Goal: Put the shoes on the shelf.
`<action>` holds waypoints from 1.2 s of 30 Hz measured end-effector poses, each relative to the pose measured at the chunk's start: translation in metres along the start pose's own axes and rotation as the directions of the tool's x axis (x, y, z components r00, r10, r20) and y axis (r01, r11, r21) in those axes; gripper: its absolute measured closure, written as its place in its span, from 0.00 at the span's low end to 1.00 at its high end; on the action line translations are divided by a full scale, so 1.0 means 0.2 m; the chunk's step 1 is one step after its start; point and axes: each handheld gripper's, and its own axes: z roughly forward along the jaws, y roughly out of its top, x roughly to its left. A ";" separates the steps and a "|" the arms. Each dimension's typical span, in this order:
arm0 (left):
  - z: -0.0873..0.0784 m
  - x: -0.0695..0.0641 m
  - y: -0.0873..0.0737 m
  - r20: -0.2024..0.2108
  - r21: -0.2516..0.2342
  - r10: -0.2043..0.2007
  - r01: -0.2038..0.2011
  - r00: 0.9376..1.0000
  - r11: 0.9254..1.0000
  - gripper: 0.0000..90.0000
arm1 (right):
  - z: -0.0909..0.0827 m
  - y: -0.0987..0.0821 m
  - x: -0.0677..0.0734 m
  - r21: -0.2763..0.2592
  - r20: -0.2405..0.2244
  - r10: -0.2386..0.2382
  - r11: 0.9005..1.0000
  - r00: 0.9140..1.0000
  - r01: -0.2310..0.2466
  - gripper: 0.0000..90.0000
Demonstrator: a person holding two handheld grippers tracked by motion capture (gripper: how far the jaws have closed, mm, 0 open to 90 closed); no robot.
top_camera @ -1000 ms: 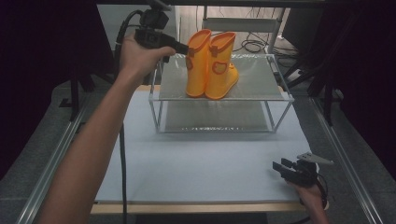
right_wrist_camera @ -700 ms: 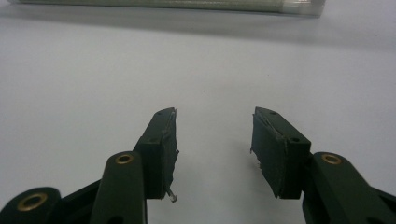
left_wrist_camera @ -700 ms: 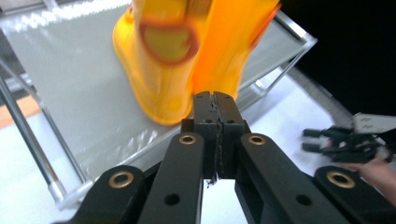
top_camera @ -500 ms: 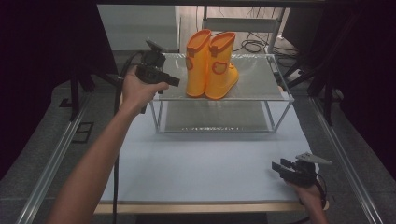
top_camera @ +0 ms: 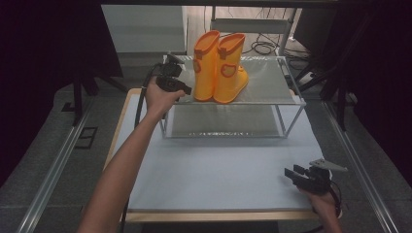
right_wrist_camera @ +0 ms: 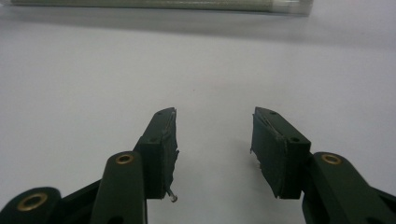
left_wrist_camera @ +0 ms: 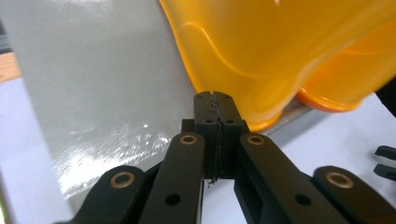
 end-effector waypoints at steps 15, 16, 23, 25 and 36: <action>0.06 -0.14 0.02 0.053 -0.010 0.014 -0.014 0.999 1.000 1.00 | 0.00 0.00 0.01 -0.002 -0.013 0.010 1.000 1.000 -0.010 0.55; 0.06 -0.16 0.03 0.064 -0.008 0.018 -0.017 0.998 1.000 1.00 | 0.00 0.00 0.01 -0.004 -0.014 0.008 1.000 1.000 -0.008 0.55; 0.09 -0.27 0.06 0.102 -0.006 0.046 -0.045 0.994 0.999 1.00 | 0.00 0.01 0.02 -0.011 -0.020 0.002 1.000 1.000 -0.002 0.55; 0.10 -0.29 0.07 0.110 -0.006 0.043 -0.042 0.993 0.999 1.00 | -0.01 0.01 0.02 -0.015 -0.022 0.002 1.000 1.000 -0.002 0.55; 0.11 -0.27 0.06 0.152 -0.021 0.038 -0.035 0.988 0.999 1.00 | 0.00 0.01 0.02 -0.014 -0.026 0.001 1.000 1.000 -0.001 0.55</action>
